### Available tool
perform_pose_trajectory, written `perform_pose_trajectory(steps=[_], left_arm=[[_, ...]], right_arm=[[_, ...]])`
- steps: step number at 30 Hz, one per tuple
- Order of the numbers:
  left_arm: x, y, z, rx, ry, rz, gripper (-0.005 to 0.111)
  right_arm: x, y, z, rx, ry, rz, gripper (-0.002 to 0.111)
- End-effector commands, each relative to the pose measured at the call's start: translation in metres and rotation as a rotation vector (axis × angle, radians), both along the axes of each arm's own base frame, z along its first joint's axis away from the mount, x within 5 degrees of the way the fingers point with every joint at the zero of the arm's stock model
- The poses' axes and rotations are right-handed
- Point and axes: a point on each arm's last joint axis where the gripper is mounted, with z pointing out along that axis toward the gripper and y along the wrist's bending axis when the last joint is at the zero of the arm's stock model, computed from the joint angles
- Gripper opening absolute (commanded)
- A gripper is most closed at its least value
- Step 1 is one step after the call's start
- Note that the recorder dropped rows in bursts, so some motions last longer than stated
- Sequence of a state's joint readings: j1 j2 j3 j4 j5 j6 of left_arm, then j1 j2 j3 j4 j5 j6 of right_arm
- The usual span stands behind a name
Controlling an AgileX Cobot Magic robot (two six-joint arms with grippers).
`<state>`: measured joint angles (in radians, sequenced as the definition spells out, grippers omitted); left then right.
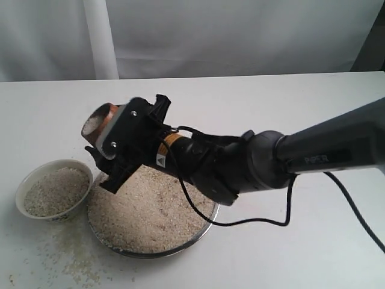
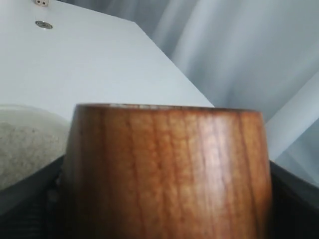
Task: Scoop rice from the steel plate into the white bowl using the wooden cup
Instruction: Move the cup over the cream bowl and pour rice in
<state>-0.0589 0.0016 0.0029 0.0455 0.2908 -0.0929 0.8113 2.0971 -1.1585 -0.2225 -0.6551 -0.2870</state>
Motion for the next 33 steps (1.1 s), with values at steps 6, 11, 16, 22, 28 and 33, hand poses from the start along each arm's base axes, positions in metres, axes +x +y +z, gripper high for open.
perform_pose_trajectory(steps=[6,11,16,22,28,33], left_arm=[[0.000,0.000,0.002,-0.012,-0.010,-0.004,0.000],[0.000,0.000,0.002,-0.012,-0.010,-0.004,0.000],[0.000,0.000,0.002,-0.012,-0.010,-0.004,0.000],[0.000,0.000,0.002,-0.012,-0.010,-0.004,0.000],[0.000,0.000,0.002,-0.012,-0.010,-0.004,0.000],[0.000,0.000,0.002,-0.012,-0.010,-0.004,0.000]], right_arm=[[0.013,0.053,0.064,-0.334,-0.115,0.052,0.000],[0.015,0.066,0.065,-0.482,-0.148,0.073,0.000],[0.009,0.073,0.053,-0.576,-0.216,0.135,0.000],[0.003,0.082,0.029,-0.666,-0.274,0.206,0.000],[0.002,0.092,0.026,-0.733,-0.338,0.245,0.000],[0.006,0.097,0.025,-0.802,-0.400,0.272,0.000]])
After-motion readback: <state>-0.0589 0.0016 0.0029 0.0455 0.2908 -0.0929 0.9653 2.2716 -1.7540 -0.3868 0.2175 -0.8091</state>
